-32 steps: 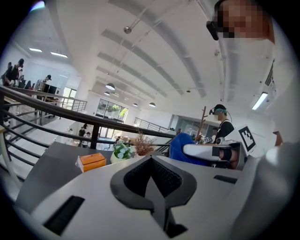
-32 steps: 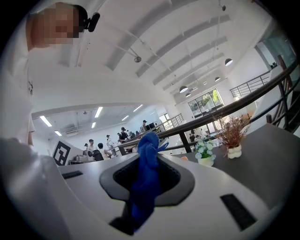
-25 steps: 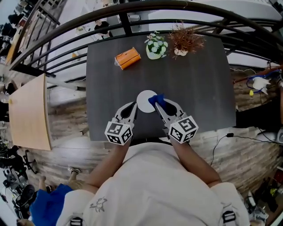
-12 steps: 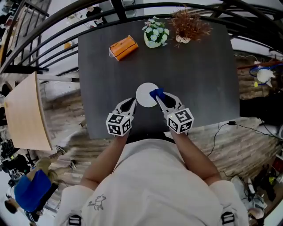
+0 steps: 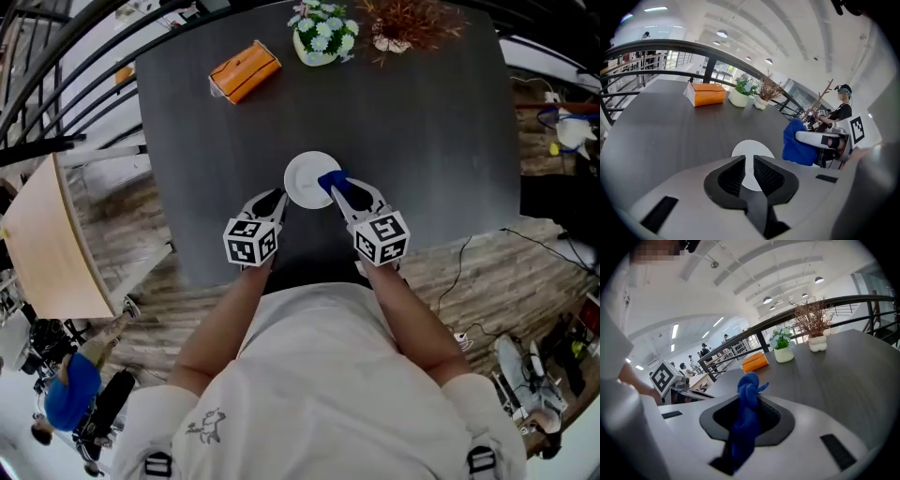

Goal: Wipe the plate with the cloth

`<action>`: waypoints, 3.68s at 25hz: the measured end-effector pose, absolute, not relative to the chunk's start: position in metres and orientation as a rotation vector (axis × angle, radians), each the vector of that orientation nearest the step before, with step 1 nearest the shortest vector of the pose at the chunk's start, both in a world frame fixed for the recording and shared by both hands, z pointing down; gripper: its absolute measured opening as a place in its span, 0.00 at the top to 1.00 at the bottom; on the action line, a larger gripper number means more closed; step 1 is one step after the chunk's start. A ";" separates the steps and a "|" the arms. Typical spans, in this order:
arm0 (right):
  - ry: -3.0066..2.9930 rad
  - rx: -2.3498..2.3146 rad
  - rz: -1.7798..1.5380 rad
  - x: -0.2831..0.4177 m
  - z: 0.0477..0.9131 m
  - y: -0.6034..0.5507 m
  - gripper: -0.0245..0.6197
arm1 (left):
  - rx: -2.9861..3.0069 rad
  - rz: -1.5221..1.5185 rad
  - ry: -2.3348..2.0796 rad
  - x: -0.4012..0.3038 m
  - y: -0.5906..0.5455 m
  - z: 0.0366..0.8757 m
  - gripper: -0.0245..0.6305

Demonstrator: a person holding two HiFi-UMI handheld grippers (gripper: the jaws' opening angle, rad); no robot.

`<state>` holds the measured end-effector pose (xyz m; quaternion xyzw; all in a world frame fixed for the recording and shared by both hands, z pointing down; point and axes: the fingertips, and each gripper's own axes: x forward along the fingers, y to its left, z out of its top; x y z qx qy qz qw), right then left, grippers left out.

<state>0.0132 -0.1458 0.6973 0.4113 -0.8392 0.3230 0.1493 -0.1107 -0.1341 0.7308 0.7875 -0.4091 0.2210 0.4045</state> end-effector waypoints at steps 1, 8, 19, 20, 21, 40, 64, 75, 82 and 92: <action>-2.402 1.183 0.933 0.013 0.703 -0.146 0.85 | 1.975 0.558 -1.033 -0.111 -0.136 0.736 0.90; -2.330 1.188 0.969 0.015 0.739 -0.147 0.85 | 1.929 0.618 -1.014 -0.103 -0.147 0.766 0.83; -2.214 1.121 1.000 0.013 0.793 -0.141 0.85 | 1.851 0.672 -0.997 -0.113 -0.148 0.804 0.76; -2.208 1.120 0.999 0.013 0.795 -0.140 0.85 | 1.851 0.674 -0.991 -0.112 -0.148 0.804 0.76; -2.203 1.119 0.996 0.014 0.797 -0.141 0.85 | 1.852 0.673 -0.984 -0.110 -0.148 0.804 0.76; -2.182 1.125 1.020 0.021 0.803 -0.134 0.85 | 1.850 0.541 -0.929 -0.078 -0.159 0.785 0.87; -2.575 1.051 0.714 0.024 0.615 -0.137 0.85 | 1.924 0.064 -0.789 -0.003 -0.129 0.624 0.93; -2.514 1.009 0.741 0.056 0.597 -0.135 0.85 | 1.940 -0.188 -0.963 -0.059 -0.156 0.540 0.93; -2.468 1.133 0.421 0.086 0.530 -0.200 0.85 | 2.067 -0.120 -0.869 -0.022 -0.140 0.519 0.93; -2.681 0.911 0.240 0.004 0.465 -0.164 0.85 | 2.112 -0.269 -0.872 -0.026 -0.170 0.467 0.93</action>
